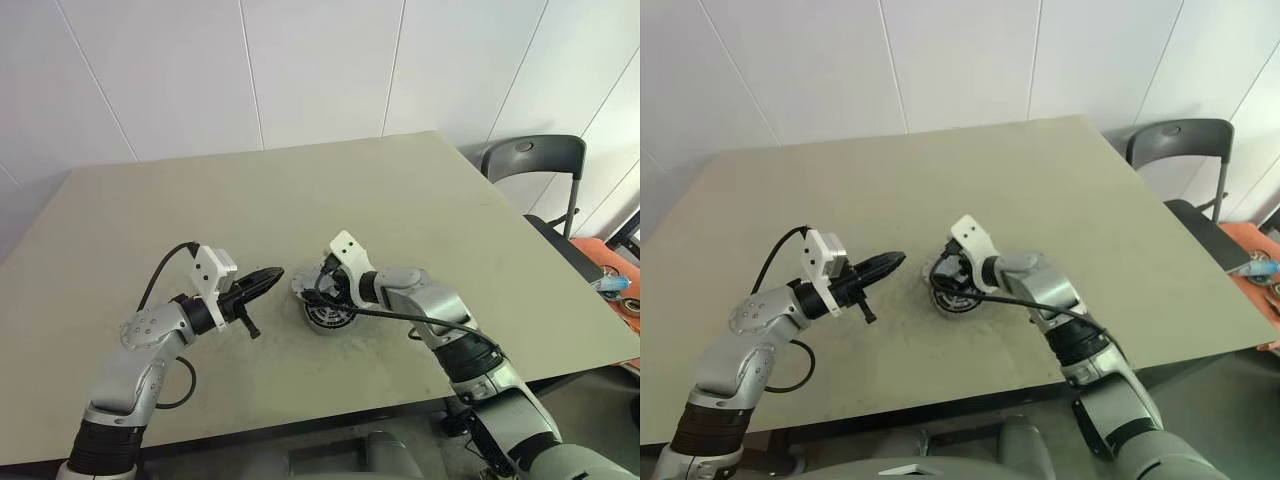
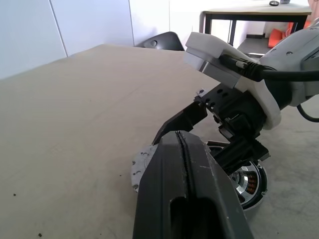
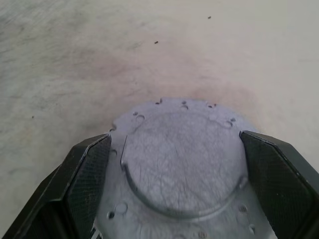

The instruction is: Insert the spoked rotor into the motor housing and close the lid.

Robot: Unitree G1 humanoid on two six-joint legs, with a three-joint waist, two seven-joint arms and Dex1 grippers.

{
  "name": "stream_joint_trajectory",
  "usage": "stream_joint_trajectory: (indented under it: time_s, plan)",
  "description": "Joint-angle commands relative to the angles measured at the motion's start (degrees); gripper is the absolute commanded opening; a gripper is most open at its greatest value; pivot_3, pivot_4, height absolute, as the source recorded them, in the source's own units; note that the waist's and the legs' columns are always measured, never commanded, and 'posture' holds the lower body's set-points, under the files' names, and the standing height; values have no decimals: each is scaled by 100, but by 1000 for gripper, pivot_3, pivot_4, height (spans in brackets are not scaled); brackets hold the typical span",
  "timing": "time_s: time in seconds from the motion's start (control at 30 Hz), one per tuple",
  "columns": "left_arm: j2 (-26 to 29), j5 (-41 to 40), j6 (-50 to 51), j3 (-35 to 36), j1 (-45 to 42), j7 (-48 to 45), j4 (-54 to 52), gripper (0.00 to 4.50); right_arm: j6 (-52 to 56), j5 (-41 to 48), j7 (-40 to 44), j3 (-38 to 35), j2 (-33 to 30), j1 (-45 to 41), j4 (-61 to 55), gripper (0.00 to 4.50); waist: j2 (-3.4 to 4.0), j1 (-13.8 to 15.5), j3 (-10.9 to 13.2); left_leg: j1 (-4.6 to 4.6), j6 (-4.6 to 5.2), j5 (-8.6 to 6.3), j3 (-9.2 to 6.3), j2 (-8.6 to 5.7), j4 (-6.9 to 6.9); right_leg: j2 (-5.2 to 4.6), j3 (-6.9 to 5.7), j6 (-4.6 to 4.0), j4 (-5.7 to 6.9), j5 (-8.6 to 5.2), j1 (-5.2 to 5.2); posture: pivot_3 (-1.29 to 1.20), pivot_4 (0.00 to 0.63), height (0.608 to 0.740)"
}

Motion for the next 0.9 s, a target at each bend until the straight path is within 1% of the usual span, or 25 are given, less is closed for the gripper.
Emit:
stream_joint_trajectory:
  time_s: [0.03,0.1,0.2,0.33,0.43,0.53,0.63,0.8,0.9]
  plan:
    - [78,-103,37,154,-61,32,-224,0,-162,-141,98,85,65,-97,105,3763,0,2,0,0,-1,0,0,0,0,0,0,0,1,0,0,0,0,740]
    - [93,-112,77,167,-57,45,-269,0,-205,-183,137,63,60,-75,124,3203,0,1,0,0,-1,0,0,0,0,0,0,0,1,0,0,0,0,740]
    - [97,-118,143,167,-53,80,-346,0,-322,-161,264,-15,21,-30,84,3185,0,1,0,0,-1,0,0,0,0,0,0,0,1,0,0,0,0,740]
    - [91,-133,233,154,-119,129,-393,0,-385,330,507,-553,152,-23,-68,3185,0,2,0,-1,-1,0,0,0,0,0,0,0,1,0,-1,0,0,740]
    - [64,-161,299,127,-142,163,-452,0,-582,677,931,-837,61,83,-288,3185,0,2,0,-3,-1,0,0,0,0,0,0,0,0,0,-2,0,0,740]
    - [55,-185,346,106,-128,182,-501,0,-942,691,1388,-783,-244,253,-502,3185,1,3,1,-4,-1,0,0,0,-1,0,0,2,-1,0,-2,0,0,740]
    - [73,-207,350,119,-109,179,-508,0,-1297,542,1836,-540,-625,413,-621,3185,0,17,1,-5,-1,0,0,0,0,-1,0,2,-3,-1,0,0,0,740]
    - [125,-241,311,188,-78,112,-470,0,-1751,274,2264,-292,-1045,536,-443,3185,0,-8,1,-1,-1,0,2,0,0,0,0,1,-2,-2,1,0,0,740]
    - [127,-233,299,182,-46,112,-491,0,-1878,216,2369,-283,-1119,556,-376,3185,-1,-4,1,-2,-1,0,2,1,0,0,0,1,-2,-2,0,0,0,740]
